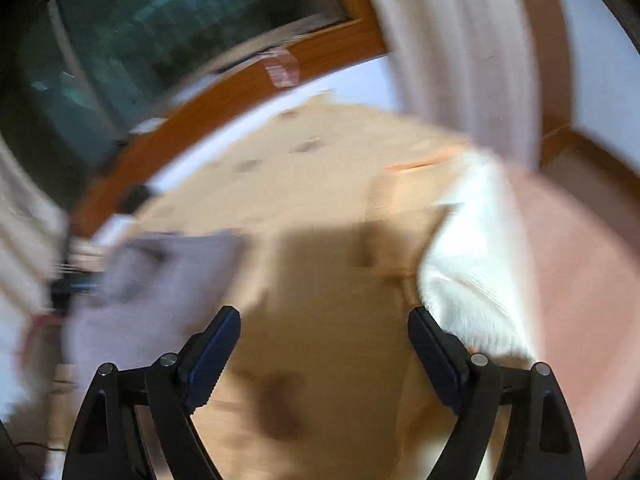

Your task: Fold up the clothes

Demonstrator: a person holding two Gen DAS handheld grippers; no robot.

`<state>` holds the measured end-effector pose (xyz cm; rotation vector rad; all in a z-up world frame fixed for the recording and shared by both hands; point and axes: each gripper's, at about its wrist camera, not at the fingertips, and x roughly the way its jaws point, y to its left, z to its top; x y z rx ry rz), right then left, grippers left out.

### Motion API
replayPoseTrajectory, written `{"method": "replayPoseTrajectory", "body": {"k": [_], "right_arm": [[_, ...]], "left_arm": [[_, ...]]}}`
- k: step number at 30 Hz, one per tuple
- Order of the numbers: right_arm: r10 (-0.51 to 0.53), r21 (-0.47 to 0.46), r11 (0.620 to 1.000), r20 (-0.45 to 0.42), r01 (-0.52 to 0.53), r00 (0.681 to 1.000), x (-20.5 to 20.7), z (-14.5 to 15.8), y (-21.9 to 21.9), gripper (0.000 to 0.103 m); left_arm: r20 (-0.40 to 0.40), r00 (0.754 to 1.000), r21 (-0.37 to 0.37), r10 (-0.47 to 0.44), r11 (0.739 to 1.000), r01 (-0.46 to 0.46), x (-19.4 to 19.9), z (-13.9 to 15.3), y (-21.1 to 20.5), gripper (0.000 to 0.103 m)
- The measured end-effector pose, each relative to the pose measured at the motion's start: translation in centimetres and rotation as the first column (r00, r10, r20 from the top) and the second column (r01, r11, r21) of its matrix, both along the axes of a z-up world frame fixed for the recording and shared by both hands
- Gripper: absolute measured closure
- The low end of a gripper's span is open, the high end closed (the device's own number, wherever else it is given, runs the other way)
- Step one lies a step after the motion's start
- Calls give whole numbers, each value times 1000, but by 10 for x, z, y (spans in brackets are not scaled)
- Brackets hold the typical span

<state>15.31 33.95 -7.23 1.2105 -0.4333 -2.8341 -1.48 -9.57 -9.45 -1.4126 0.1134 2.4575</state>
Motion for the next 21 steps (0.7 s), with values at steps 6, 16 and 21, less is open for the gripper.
{"method": "replayPoseTrajectory", "body": {"k": [6,16,21], "right_arm": [[-250,282,928,-15,244,968,30,10,45,15],[33,49,999,-193,-24,981,30,61,-8,15],[178,-18,983,-144,-182,974,-6,56,-61,15]], "left_arm": [[-6,1000,0,9,1000,-9,0,0,-1,1],[7,1000,18,25,1000,-25,0,3,-4,1],[-39,999,37,18,999,-17,8,12,-5,1]]}}
